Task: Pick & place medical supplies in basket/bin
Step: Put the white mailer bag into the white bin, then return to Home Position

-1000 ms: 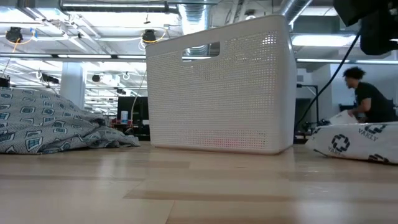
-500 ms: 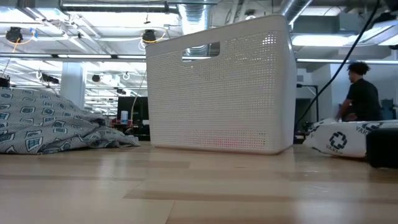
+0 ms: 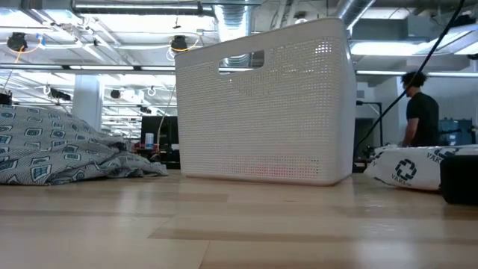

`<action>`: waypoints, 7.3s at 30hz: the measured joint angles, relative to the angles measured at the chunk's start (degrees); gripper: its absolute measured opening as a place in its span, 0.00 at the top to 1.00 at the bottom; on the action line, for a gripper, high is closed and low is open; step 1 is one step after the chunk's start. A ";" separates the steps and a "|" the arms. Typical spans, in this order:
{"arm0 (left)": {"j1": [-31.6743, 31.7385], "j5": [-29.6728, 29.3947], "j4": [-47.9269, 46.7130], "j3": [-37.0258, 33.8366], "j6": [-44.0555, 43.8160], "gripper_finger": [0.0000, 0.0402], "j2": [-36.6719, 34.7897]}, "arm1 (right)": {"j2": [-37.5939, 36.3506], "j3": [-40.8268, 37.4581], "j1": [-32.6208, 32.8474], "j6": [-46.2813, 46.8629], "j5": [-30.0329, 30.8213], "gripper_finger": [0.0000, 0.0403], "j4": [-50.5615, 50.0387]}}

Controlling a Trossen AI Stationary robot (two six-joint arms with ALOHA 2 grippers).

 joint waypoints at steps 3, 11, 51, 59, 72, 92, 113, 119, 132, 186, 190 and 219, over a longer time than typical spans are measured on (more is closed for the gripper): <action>-0.03 0.26 0.02 0.00 0.40 0.56 -0.07 | 0.04 -0.71 -0.10 0.93 3.11 0.40 -0.08; -0.04 0.30 0.02 0.00 -0.08 0.56 -0.07 | 3.85 -3.80 -0.88 -6.03 7.39 0.40 0.54; -0.20 1.43 0.02 0.00 -3.45 0.56 -0.07 | 12.50 18.74 -1.49 9.27 17.53 0.69 -15.71; -0.21 1.81 0.02 0.00 -3.47 0.56 -0.07 | 12.42 27.91 -0.56 4.35 27.17 0.69 -9.23; -0.22 2.16 0.11 0.00 -4.37 0.56 -0.07 | 12.37 41.03 -1.49 -24.06 44.25 0.70 1.78; -0.34 2.24 4.19 0.02 -4.59 0.56 -0.09 | 5.43 54.56 -26.75 -49.17 53.57 0.81 -21.31; -2.97 -1.66 0.05 0.04 0.79 0.56 -0.22 | 10.20 52.73 -61.55 -48.48 10.15 0.99 -16.66; -0.87 -6.78 0.00 0.00 6.03 0.56 -5.17 | 2.07 55.30 -56.51 -50.65 16.90 0.99 -19.40; 0.20 -5.02 0.14 -10.36 14.84 0.56 -31.98 | -24.93 40.47 -34.05 -61.35 19.16 1.00 -16.71; 1.70 9.73 100.50 -131.18 40.60 0.56 -102.90 | -104.80 -71.03 -16.96 -68.77 2.07 0.99 68.27; 1.70 11.08 95.35 -131.19 32.86 0.56 -102.17 | -104.83 -71.03 -16.95 -68.77 2.10 0.99 68.27; 1.70 9.74 94.99 -131.25 38.38 0.56 -101.59 | -104.80 -71.05 -16.95 -69.64 2.18 0.99 68.12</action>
